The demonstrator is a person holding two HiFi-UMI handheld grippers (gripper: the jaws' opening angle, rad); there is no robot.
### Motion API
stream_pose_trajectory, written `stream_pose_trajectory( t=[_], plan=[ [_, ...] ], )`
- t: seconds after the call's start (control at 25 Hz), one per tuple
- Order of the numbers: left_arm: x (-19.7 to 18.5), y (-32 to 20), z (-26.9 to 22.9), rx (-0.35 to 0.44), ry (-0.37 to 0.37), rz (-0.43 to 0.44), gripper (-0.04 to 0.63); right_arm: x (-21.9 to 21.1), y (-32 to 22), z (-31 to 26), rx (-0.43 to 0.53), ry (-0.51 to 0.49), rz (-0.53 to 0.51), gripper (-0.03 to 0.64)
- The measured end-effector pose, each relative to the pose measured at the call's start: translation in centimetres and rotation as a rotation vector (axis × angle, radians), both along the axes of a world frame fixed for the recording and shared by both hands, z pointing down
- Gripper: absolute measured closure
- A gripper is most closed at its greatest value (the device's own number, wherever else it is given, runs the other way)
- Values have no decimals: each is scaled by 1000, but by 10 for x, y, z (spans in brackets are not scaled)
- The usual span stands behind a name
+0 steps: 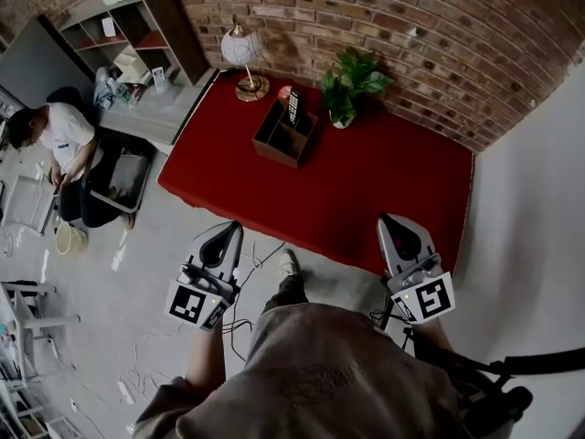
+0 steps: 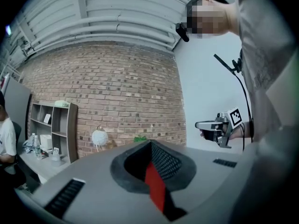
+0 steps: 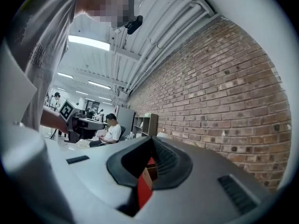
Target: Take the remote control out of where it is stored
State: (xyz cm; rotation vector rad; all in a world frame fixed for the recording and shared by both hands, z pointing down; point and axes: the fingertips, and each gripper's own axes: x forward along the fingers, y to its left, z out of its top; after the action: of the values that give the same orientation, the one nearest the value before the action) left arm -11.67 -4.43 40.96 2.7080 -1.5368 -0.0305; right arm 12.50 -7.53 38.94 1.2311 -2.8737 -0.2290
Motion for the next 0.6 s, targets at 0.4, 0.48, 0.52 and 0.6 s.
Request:
stream_pose_trajectory(
  t=[0.4,0.48,0.52,0.6],
  plan=[
    [-64,-90,-8,25,-23,24,597,-60,-73,-7,12,37,42,603],
    [-72,-105,-7,33,-29,46,597,-72,-85,-7,16,51,47,604],
    [-75,-111,-7,35,-30,59,597,-78,-90,-8,19,60,53,603],
    [-81,-123,-7,36,-30,84,597,-87,-98,-10,24,70,69,604]
  ],
)
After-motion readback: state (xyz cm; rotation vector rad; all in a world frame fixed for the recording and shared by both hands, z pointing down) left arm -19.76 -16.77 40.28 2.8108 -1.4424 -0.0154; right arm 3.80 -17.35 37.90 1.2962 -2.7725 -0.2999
